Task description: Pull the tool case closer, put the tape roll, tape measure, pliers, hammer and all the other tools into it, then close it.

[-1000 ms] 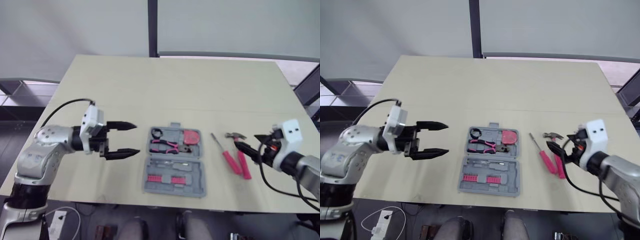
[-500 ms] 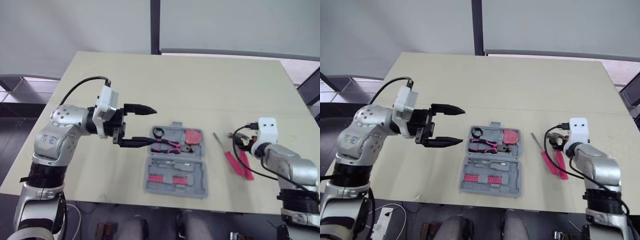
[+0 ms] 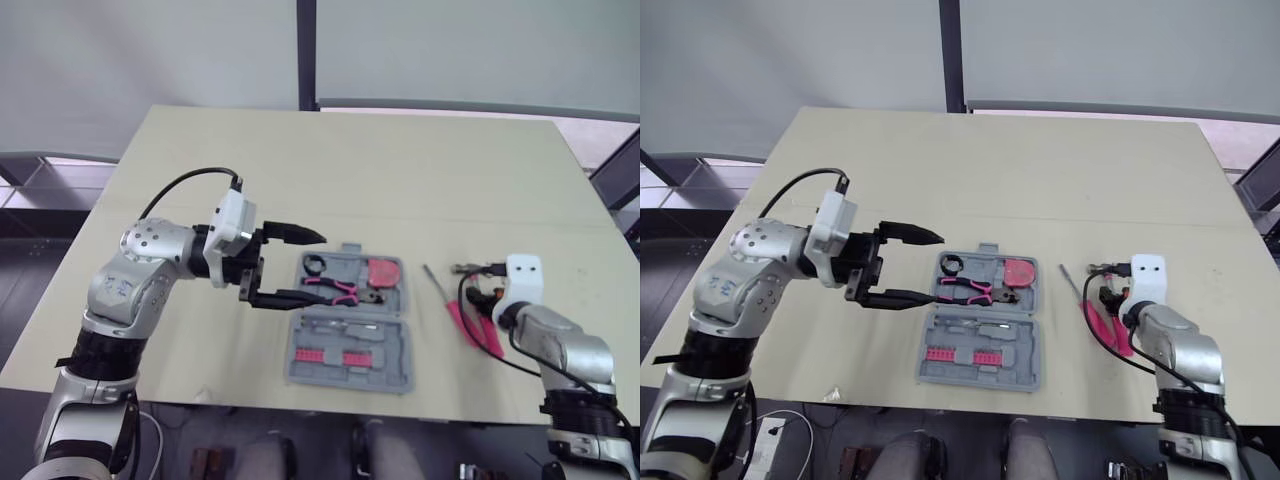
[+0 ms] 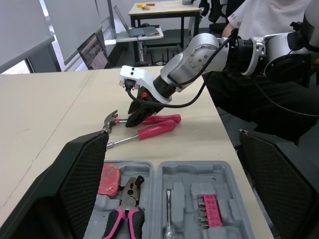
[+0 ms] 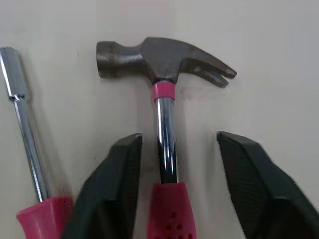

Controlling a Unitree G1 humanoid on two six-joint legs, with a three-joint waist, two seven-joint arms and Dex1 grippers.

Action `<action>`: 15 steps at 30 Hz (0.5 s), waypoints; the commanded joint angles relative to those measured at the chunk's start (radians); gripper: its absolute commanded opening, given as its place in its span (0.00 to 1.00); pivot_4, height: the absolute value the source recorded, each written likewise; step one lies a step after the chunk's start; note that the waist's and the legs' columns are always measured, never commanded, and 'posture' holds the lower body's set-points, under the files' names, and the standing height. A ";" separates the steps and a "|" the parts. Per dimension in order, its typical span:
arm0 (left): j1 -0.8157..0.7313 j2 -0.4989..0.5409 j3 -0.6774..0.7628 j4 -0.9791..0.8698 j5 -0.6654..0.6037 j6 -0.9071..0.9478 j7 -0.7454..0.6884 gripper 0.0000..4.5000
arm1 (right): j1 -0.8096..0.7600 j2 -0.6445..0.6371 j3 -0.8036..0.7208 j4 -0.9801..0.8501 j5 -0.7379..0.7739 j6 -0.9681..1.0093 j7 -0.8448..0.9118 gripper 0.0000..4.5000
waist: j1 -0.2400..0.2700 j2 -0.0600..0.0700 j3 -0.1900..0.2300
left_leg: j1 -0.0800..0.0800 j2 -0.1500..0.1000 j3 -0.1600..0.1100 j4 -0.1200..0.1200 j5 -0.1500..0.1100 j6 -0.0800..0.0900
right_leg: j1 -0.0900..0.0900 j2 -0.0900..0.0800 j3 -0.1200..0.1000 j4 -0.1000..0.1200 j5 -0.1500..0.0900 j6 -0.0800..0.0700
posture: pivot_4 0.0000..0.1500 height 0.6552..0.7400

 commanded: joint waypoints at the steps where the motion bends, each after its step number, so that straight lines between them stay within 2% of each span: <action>1: 0.001 -0.008 0.002 -0.038 -0.001 -0.015 0.008 1.00 | 0.001 -0.008 -0.050 0.015 -0.009 -0.030 -0.010 0.16 | 0.000 0.000 0.000 | 0.000 0.000 0.000 0.000 0.000 0.000 | 0.000 0.000 0.000 0.000 0.000 0.000 | 1.00 1.00; 2: 0.000 -0.010 0.003 -0.041 -0.004 -0.012 0.009 1.00 | 0.004 -0.012 -0.056 0.008 -0.007 -0.028 -0.010 0.06 | 0.002 0.000 0.000 | 0.000 0.000 0.000 0.000 0.000 0.000 | 0.000 0.000 0.000 0.000 0.000 0.000 | 1.00 1.00; 3: 0.000 -0.011 0.006 -0.043 -0.007 -0.009 0.010 1.00 | 0.009 -0.015 -0.062 -0.002 -0.004 -0.025 -0.009 0.01 | 0.004 0.000 0.000 | 0.000 0.000 -0.001 0.000 0.000 0.000 | 0.000 0.000 0.000 0.000 0.000 0.000 | 1.00 1.00; 15: 0.005 -0.007 0.009 -0.055 -0.010 0.000 0.015 1.00 | 0.133 -0.021 -0.124 -0.198 0.006 0.032 -0.004 0.01 | 0.001 0.000 0.000 | -0.001 0.000 -0.001 0.000 0.000 0.000 | 0.000 -0.001 -0.001 0.000 0.000 0.000 | 1.00 1.00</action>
